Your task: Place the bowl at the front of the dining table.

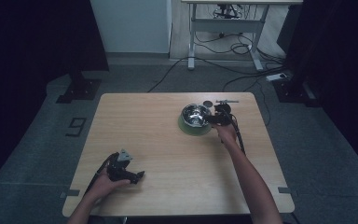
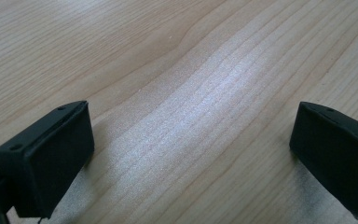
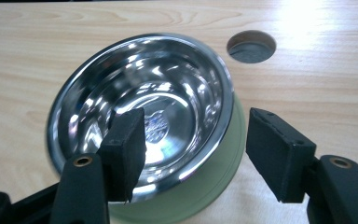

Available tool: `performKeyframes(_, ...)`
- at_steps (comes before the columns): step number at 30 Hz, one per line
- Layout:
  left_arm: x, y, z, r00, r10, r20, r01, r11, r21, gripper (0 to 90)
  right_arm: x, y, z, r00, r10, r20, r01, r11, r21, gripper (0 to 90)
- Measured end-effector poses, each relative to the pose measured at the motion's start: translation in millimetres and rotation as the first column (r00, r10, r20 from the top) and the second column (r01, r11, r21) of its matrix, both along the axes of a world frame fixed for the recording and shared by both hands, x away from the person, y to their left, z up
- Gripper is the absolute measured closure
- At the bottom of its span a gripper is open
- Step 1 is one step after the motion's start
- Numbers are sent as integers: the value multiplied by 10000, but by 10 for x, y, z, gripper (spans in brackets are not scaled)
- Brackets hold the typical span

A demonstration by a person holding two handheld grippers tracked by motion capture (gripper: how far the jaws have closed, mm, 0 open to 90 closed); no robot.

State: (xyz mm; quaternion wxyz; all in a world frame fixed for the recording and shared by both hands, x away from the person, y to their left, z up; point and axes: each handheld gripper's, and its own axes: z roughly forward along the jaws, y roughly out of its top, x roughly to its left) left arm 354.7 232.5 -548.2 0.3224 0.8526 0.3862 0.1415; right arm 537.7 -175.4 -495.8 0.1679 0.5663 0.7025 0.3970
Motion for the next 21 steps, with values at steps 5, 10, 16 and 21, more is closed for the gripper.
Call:
performKeyframes(5, -1, 0, 0, 10000, 7, -2, -7, 10000, 4, 0, -143, -18, 28, 9993, 368, 60, -367, 9993, -84, 385)
performKeyframes(10, -1, 0, 0, 10000, 11, 1, -11, 10000, 7, 0, -297, -52, 95, 9977, 670, 137, -670, 9977, -33, 387)
performKeyframes(16, -2, -1, 0, 10000, 18, -5, -18, 10000, 4, 0, -479, -99, 136, 9952, 968, 170, -968, 9953, -13, 391)
performKeyframes(21, -1, -1, 0, 10000, 17, -3, -17, 10000, 5, 0, -603, -126, 163, 9934, 1119, 252, -1120, 9937, 29, 396)
